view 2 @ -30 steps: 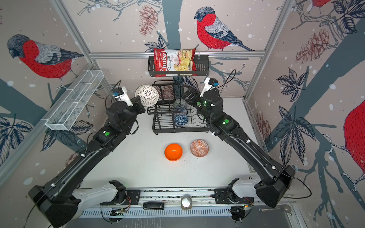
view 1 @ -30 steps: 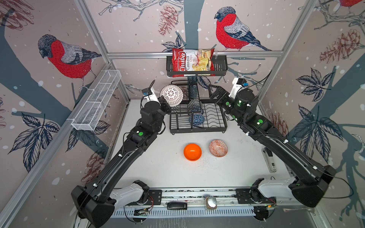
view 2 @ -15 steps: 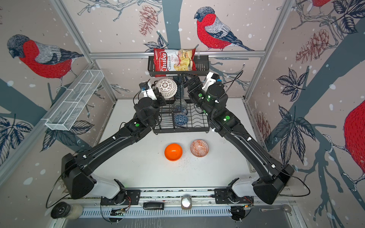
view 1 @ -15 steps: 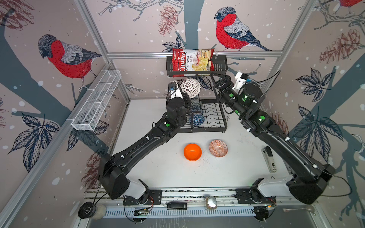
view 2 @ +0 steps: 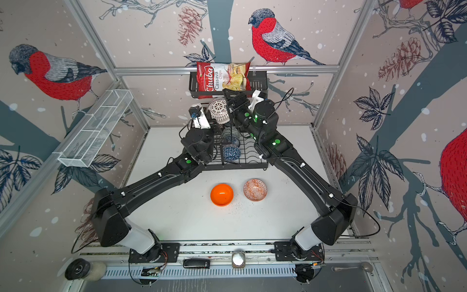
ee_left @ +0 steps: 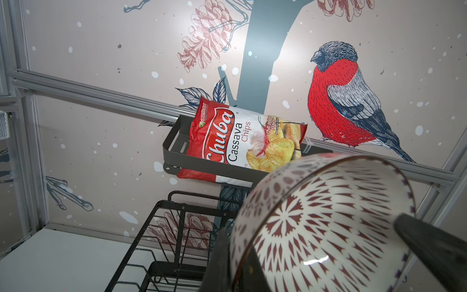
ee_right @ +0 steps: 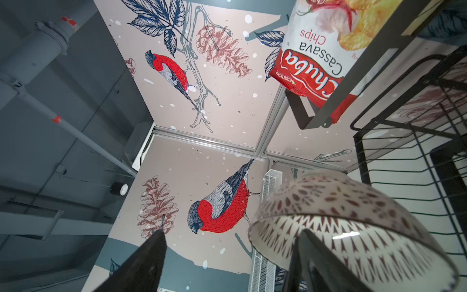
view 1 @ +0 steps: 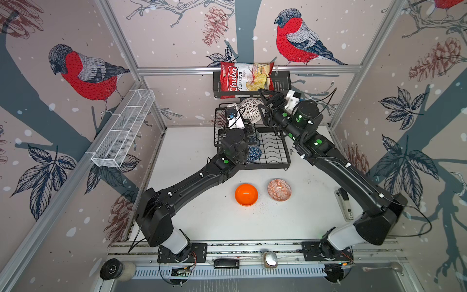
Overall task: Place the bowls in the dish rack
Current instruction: 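Grasp the held bowl's rim with the right gripper beside the left gripper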
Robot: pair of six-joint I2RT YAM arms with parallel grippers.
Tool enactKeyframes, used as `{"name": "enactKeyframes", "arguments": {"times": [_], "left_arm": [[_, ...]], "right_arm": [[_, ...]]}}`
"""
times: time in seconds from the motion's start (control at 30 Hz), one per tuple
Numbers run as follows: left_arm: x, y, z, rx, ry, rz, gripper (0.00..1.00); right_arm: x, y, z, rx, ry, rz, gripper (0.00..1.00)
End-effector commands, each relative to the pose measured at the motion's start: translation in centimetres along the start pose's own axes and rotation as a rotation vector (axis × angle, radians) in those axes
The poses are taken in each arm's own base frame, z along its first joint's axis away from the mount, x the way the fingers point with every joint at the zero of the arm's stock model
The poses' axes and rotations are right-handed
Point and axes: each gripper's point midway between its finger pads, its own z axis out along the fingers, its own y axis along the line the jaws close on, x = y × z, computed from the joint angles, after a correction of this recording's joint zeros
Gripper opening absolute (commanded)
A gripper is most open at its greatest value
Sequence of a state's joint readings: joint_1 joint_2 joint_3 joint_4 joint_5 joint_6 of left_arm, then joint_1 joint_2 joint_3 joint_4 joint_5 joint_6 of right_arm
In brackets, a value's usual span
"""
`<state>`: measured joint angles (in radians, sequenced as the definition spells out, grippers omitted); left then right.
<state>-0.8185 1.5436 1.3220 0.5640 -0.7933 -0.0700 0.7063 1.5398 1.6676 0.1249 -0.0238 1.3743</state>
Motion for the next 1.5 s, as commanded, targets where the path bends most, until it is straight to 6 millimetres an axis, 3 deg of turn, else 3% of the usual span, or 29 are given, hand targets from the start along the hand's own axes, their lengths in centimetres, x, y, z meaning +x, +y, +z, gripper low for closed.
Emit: {"name": "enactKeyframes", "arguments": {"times": [0.0, 0.3, 0.43, 0.73, 0.87, 1.0, 1.17, 1.33, 1.47], "left_arm": [[-2.7, 0.6, -0.8, -0.014, -0.103, -0.076, 0.0], [-2.8, 1.2, -1.9, -0.019, -0.138, -0.064, 0.0], [-2.8, 1.6, -2.2, -0.023, -0.151, -0.052, 0.0], [-3.0, 2.0, -2.6, -0.03, -0.166, -0.042, 0.0], [-2.9, 2.1, -2.7, -0.034, -0.163, -0.039, 0.0], [-2.8, 2.1, -2.7, -0.035, -0.157, -0.032, 0.01], [-3.0, 2.0, -2.6, -0.027, -0.148, -0.035, 0.14], [-2.8, 1.9, -2.8, -0.01, -0.126, -0.034, 0.2], [-2.4, 1.8, -2.9, 0.003, -0.102, -0.027, 0.33]], "right_arm": [[-0.3, 1.2, 0.9, -0.052, 0.002, 0.072, 0.78], [1.1, -0.9, 3.7, -0.031, 0.046, 0.153, 0.64], [1.3, -0.8, 4.0, -0.038, 0.051, 0.153, 0.53], [1.8, -0.7, 4.0, -0.033, 0.057, 0.137, 0.15], [2.0, -1.0, 3.7, -0.026, 0.063, 0.124, 0.06], [1.9, -1.1, 3.5, -0.026, 0.061, 0.117, 0.01], [2.0, -1.2, 3.4, -0.034, 0.075, 0.115, 0.01], [2.1, -0.4, 3.3, -0.088, 0.106, 0.109, 0.01], [1.7, 0.0, 3.2, -0.098, 0.1, 0.084, 0.0]]}}
